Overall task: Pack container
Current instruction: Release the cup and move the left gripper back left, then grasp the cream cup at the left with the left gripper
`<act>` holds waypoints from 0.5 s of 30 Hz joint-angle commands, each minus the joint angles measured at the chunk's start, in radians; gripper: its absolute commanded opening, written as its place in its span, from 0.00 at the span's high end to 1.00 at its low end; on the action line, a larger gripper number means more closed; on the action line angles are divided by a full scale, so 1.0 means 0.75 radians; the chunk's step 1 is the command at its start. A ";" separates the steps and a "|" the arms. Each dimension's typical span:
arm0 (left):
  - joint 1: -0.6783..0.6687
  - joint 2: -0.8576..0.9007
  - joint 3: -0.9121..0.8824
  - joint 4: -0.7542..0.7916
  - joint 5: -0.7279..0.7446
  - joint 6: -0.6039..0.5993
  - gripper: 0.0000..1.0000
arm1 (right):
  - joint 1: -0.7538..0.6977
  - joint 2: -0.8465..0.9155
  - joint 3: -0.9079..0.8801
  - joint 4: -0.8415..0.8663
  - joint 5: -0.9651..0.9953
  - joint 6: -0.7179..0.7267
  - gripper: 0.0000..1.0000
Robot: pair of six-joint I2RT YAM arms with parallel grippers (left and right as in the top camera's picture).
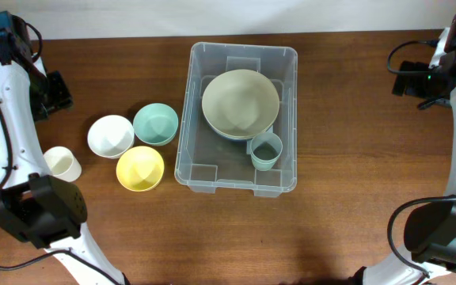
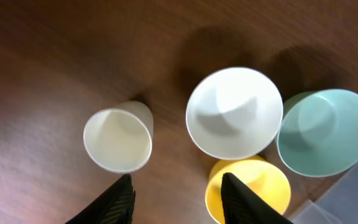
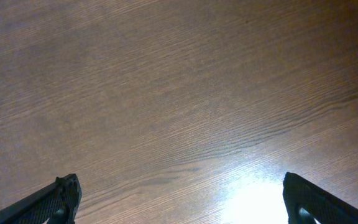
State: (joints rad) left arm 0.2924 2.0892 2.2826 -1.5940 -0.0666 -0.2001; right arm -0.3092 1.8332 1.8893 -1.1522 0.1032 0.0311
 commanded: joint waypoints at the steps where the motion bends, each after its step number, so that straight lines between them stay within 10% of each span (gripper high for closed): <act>1: -0.028 -0.147 0.012 -0.016 -0.065 -0.086 0.54 | -0.007 -0.017 0.019 0.000 -0.008 0.014 0.01; 15: -0.434 -0.643 -0.263 0.112 -0.644 -0.427 0.53 | -0.007 -0.017 0.019 0.000 -0.008 0.014 0.01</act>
State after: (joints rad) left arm -0.0063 1.6463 2.1952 -1.5623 -0.4004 -0.4290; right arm -0.3092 1.8336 1.8893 -1.1522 0.1032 0.0311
